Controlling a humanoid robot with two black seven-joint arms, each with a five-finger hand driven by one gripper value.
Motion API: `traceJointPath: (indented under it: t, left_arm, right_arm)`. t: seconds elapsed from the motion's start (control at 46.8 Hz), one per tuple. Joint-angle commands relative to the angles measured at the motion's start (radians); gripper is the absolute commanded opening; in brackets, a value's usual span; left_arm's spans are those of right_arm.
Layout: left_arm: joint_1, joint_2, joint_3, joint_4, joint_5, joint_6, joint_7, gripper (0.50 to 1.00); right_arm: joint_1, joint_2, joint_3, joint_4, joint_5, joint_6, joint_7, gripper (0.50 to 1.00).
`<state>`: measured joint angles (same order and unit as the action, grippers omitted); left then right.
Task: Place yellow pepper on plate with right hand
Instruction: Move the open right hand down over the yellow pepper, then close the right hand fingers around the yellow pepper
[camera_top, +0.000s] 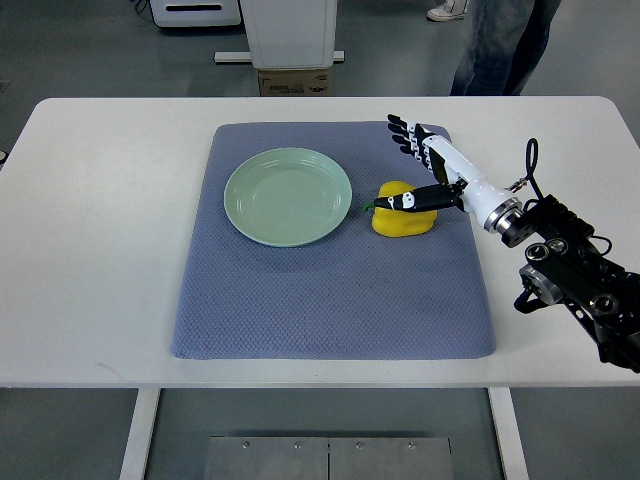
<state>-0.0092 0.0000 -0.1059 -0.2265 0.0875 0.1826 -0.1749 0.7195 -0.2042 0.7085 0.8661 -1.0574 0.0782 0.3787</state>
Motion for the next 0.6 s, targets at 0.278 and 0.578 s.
traceJointPath:
  t: [0.278, 0.578]
  left_arm:
    - [0.0, 0.0, 0.0, -0.001, 0.0, 0.0, 0.0, 1.0]
    - [0.0, 0.0, 0.0, 0.001, 0.0, 0.0, 0.0, 1.0]
  right_arm:
    - [0.014, -0.017, -0.06, -0.055, -0.061, -0.012, 0.042, 0.998]
    - [0.026, -0.015, -0.116, -0.11, -0.084, -0.028, 0.069, 0.998]
